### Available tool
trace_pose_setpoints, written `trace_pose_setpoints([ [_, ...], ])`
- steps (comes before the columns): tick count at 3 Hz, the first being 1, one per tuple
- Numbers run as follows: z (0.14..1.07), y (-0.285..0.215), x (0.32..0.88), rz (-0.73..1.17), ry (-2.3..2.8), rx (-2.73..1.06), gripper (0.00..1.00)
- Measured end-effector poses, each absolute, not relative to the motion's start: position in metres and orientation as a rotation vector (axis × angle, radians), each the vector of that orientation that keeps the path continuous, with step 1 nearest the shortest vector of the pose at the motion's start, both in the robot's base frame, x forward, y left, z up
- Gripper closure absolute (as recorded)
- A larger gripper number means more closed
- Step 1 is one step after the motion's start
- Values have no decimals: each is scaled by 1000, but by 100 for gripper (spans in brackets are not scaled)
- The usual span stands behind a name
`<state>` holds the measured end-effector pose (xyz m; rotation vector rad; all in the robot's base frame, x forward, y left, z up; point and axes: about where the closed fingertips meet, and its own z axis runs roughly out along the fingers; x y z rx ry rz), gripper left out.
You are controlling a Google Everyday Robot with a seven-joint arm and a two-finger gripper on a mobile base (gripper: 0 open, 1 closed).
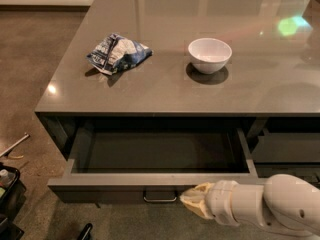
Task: Close top drawer
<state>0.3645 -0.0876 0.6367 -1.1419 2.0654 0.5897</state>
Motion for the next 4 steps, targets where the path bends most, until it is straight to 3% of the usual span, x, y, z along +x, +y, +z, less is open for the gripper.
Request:
trace_pose_setpoints([
  [4,640,-32,427,690,1973,-1147,100],
])
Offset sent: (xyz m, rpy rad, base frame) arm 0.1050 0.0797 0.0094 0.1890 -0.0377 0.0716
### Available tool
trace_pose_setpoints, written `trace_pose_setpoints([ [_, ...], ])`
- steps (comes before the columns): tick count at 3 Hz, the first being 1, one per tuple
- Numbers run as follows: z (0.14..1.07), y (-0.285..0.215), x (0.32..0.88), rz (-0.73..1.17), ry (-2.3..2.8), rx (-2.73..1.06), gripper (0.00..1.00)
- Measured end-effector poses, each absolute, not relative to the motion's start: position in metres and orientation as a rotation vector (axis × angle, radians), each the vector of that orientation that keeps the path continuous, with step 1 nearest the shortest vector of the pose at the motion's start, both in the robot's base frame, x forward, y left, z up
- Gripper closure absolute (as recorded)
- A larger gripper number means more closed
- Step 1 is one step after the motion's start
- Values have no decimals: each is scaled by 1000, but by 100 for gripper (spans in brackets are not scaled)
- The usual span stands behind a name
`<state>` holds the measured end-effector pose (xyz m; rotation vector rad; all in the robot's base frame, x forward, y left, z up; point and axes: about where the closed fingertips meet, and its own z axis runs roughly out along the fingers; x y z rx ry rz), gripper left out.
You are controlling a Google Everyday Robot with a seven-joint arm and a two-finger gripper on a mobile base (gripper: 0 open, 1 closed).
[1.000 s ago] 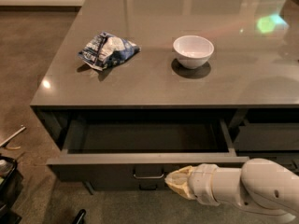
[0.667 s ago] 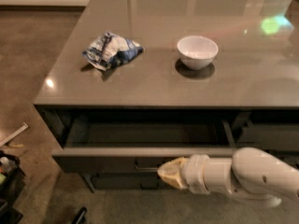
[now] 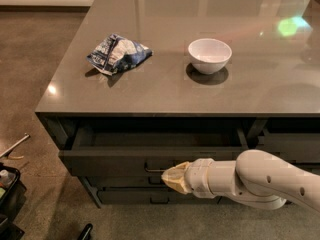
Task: Close top drawer
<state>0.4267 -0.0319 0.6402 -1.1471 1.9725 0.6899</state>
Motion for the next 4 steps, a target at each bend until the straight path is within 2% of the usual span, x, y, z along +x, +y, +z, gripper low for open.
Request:
trace_pose_setpoints([
  [2,626,-36,436,622,2006,-1091,100],
  [4,629,-27,484,543,1944,-1091,100],
])
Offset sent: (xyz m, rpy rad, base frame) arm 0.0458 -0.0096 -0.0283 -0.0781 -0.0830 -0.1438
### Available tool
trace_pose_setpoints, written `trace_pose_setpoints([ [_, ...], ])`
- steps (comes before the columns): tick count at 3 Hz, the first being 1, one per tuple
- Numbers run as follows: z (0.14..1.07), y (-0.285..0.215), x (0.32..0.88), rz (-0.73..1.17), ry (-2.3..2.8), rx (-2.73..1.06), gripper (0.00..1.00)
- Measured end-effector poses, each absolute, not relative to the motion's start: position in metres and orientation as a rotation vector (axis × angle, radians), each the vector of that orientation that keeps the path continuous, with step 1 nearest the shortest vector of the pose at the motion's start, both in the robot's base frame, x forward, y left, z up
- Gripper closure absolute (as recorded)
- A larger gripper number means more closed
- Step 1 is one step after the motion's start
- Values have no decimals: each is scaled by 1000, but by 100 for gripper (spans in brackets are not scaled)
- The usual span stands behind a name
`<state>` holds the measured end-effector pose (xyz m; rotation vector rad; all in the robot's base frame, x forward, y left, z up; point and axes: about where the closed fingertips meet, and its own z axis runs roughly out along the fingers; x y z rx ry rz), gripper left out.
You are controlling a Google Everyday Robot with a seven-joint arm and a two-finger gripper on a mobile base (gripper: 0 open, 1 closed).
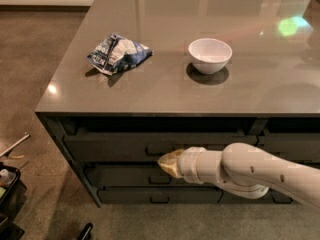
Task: Close top drawer
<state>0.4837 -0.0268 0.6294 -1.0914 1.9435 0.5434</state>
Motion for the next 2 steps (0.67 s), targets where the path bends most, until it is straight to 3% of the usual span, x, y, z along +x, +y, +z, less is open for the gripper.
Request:
trace_pose_setpoints([
  [2,630,-35,483,573,1949,-1076,100],
])
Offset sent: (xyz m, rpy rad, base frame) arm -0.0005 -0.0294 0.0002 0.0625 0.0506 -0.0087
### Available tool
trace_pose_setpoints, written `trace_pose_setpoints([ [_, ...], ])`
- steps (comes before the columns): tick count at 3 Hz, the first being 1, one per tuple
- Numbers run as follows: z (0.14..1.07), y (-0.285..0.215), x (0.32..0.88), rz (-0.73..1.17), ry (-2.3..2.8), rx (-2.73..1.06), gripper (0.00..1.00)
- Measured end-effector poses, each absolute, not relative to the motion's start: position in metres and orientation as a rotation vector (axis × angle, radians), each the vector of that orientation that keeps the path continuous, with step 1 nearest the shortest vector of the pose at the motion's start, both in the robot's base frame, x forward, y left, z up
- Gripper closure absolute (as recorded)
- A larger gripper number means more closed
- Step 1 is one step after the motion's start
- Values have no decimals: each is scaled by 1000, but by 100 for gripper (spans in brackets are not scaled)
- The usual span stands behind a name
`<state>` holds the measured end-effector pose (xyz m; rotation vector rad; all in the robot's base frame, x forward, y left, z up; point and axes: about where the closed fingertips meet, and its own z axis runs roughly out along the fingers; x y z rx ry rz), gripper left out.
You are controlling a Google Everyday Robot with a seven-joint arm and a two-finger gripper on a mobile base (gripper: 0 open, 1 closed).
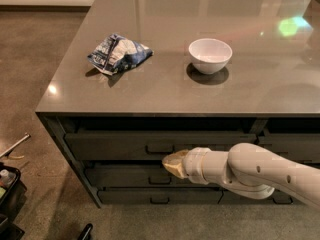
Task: Close top drawer
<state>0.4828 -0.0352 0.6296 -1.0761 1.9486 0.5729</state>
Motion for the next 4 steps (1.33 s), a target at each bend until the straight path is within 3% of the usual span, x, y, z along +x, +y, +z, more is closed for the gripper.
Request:
trace_pose_setpoints([
  [1,635,-58,437,698,2019,-968,81],
  [2,649,-108,389,689,2112,-787,58],
  [4,652,-117,386,668,2114,-768,11],
])
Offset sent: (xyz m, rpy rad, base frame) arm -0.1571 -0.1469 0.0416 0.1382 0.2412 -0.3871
